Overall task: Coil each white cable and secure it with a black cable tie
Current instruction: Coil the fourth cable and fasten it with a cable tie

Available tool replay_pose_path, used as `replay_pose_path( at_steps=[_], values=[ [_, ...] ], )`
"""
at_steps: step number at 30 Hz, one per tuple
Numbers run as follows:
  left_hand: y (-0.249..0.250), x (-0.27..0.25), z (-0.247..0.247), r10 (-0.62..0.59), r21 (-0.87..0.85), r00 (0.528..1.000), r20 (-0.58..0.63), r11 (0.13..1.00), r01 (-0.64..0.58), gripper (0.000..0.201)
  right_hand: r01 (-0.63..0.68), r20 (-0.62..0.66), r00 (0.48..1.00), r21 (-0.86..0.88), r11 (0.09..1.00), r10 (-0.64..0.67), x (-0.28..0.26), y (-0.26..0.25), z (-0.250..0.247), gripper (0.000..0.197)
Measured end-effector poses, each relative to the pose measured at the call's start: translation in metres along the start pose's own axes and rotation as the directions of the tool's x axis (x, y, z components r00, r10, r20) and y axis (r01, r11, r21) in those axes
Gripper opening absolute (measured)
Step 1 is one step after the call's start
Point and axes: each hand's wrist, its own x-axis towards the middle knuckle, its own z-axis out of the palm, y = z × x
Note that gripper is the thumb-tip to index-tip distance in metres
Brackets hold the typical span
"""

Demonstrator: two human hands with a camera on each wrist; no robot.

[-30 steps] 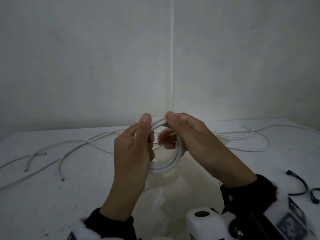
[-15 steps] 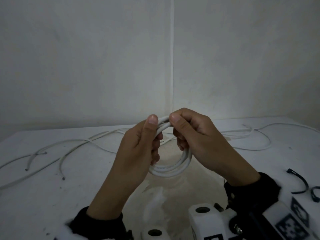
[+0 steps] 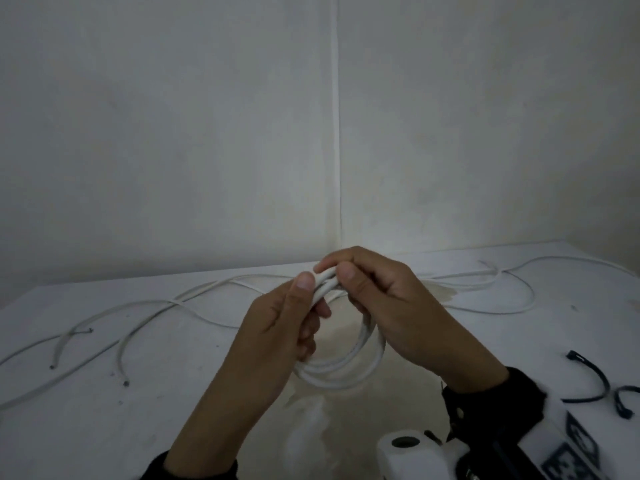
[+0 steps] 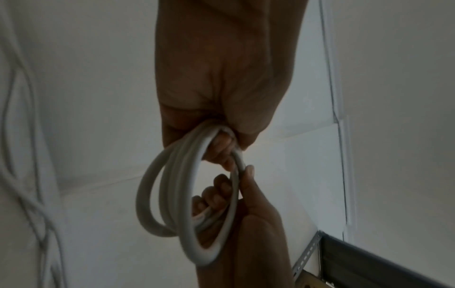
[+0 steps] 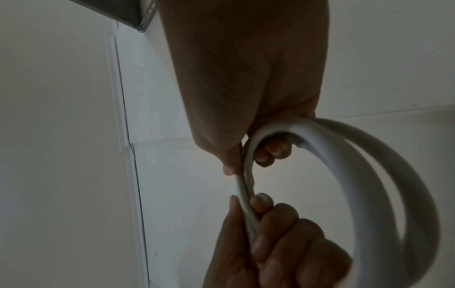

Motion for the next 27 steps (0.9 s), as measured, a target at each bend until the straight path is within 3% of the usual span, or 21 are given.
replay_pose_path(
  at_steps=[2,5,9,14,18,21,25,27],
  values=[
    [0.002,0.001,-0.001,-0.086,-0.007,0.995,0.044,0.996,0.087,0.042,-0.015,0.015,1.0,0.004,1.0,0.015,-0.001,0.0,-0.001,0.02],
    [0.004,0.002,0.0,-0.12,-0.047,0.993,-0.009,0.992,0.12,0.041,-0.02,0.006,1.0,0.019,1.0,0.02,0.0,-0.002,0.001,0.02],
    [0.005,-0.002,0.012,-0.067,0.011,0.994,-0.082,0.998,0.069,0.042,-0.045,-0.059,0.997,0.011,0.999,0.045,-0.007,-0.005,-0.002,0.022],
    [0.001,-0.004,0.03,0.011,0.174,0.994,-0.111,0.985,0.009,0.044,-0.171,-0.037,0.985,-0.03,0.985,0.17,-0.021,-0.008,-0.02,0.028],
    [0.002,-0.006,0.05,0.009,0.2,0.996,-0.084,0.98,0.008,0.043,-0.28,-0.055,0.96,-0.109,0.954,0.276,-0.048,-0.009,-0.042,0.036],
    [0.004,-0.007,0.065,0.005,0.197,0.999,-0.052,0.98,0.005,0.043,-0.278,-0.1,0.957,-0.056,0.959,0.272,-0.072,-0.009,-0.059,0.046],
    [0.007,-0.008,0.085,-0.015,0.191,1.0,-0.02,0.981,0.019,0.042,-0.328,-0.129,0.941,-0.113,0.938,0.313,-0.099,-0.009,-0.086,0.046],
    [0.006,-0.009,0.092,-0.03,0.172,1.0,-0.004,0.985,0.031,0.042,-0.368,-0.161,0.925,-0.15,0.918,0.345,-0.113,-0.01,-0.1,0.037]
  ],
)
